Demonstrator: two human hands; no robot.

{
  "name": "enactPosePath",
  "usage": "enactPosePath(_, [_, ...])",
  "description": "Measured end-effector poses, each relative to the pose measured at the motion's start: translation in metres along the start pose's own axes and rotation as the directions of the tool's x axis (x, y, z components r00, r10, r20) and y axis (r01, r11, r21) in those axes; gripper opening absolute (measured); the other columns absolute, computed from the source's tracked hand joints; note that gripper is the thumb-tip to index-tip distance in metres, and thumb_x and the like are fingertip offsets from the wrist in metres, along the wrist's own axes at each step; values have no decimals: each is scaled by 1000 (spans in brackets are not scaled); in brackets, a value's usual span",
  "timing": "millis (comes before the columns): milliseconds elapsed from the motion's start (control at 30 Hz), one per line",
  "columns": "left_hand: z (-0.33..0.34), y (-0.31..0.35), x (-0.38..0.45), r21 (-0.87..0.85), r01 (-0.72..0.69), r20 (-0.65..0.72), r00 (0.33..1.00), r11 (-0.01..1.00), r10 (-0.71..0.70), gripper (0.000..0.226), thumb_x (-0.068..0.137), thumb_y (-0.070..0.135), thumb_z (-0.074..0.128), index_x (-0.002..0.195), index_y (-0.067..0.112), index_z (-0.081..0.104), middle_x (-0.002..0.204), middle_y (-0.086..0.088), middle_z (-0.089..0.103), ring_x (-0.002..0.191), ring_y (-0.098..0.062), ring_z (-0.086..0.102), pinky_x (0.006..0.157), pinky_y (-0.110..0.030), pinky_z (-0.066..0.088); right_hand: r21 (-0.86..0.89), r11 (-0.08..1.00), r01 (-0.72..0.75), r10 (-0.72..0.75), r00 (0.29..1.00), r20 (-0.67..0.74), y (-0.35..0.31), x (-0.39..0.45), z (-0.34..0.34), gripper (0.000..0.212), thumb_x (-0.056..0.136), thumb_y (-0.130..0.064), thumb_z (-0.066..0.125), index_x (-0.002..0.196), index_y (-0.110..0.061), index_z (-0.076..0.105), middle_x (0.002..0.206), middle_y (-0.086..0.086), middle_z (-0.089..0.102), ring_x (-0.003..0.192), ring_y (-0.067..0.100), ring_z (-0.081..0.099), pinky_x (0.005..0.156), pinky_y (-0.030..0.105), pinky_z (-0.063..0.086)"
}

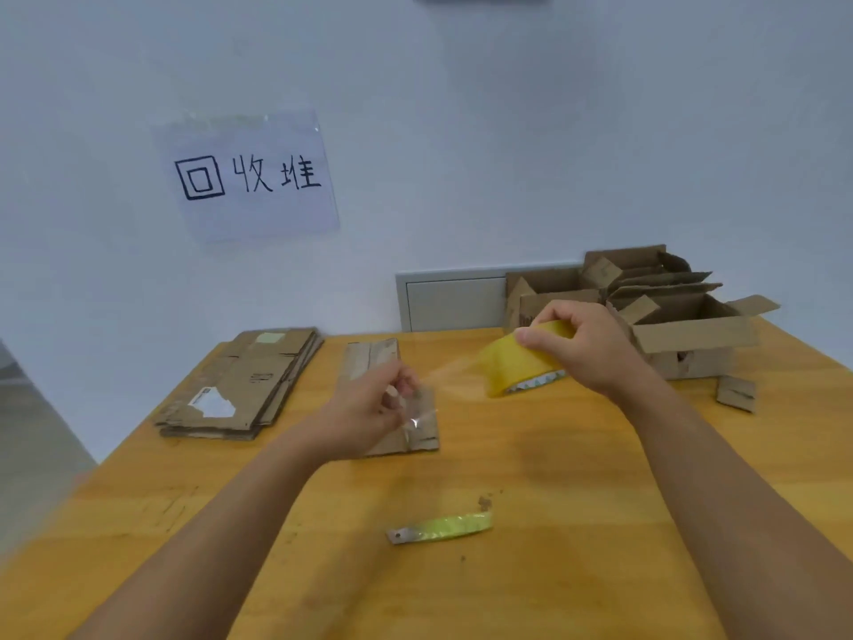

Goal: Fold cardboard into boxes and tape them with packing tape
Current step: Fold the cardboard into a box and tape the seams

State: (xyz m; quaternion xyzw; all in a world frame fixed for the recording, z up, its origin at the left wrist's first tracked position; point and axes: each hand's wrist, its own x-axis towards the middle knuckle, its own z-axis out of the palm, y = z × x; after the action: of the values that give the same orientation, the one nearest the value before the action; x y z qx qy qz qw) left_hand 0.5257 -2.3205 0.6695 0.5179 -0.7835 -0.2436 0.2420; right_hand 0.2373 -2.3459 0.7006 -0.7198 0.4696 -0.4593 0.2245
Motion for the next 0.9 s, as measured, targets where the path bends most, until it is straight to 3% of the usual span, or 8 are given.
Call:
enactPosePath(67, [-15,-5,-17,-68,14,5,1000,998,-14,30,96,10,59,107,37,54,104,5,56,89,-13,59,84,-32,54,49,999,2,-3,1000,14,-13,5,10,26,84,-30,77,77,-7,67,69,-1,58,61,5,49,62,29,43])
enactPosePath(167, [-33,-15,-39,-165,23,5,1000,986,-22,31,97,18,60,113,43,54,88,4,57,89,-28,62,88,-45,55,108,994,-3,-1,1000,31,-27,8,26,39,77,-43,77,79,-5,67,67,-1,56,59,5,48,61,26,41])
enactPosePath(267, [-44,-22,-54,-229,5,-4,1000,973,-6,37,99,15,59,116,48,55,75,6,59,84,-26,66,84,-38,58,125,992,-15,11,999,35,-33,11,39,41,76,-44,75,81,-5,67,69,1,56,61,6,49,61,26,41])
enactPosePath(367, [-50,-24,-63,-263,-20,-36,999,964,10,39,98,14,59,126,41,56,80,0,60,82,-20,67,82,-32,56,125,991,-44,43,999,18,-31,13,49,34,85,-34,76,82,-1,66,71,4,56,66,12,51,64,32,42])
enactPosePath(533, [-55,-30,-70,-367,-2,-26,1000,930,-8,53,99,12,57,141,39,40,89,-4,65,90,-19,68,84,-28,54,150,982,-116,114,993,25,-26,12,59,45,85,-38,74,85,5,62,76,10,57,73,19,54,68,36,44])
enactPosePath(667, [-58,-40,-72,-448,8,-43,999,894,-30,43,100,10,55,135,34,49,88,-5,67,89,-24,67,85,-35,56,124,983,-133,131,991,26,-25,13,65,57,73,-50,70,84,6,63,77,17,55,72,19,53,67,36,43])
enactPosePath(800, [-59,-49,-72,-566,30,-2,999,824,-38,28,99,4,54,122,19,46,87,-7,65,85,-25,64,85,-37,56,114,978,-172,168,985,50,-20,20,73,42,86,-38,73,82,3,63,80,15,58,76,24,56,68,37,44])
enactPosePath(900, [-59,-54,-72,-581,6,25,1000,814,11,12,100,3,53,108,11,56,89,-7,65,85,-24,64,82,-34,55,93,973,-212,206,976,67,-14,25,80,41,89,-37,69,89,3,64,92,20,62,83,33,61,70,40,49])
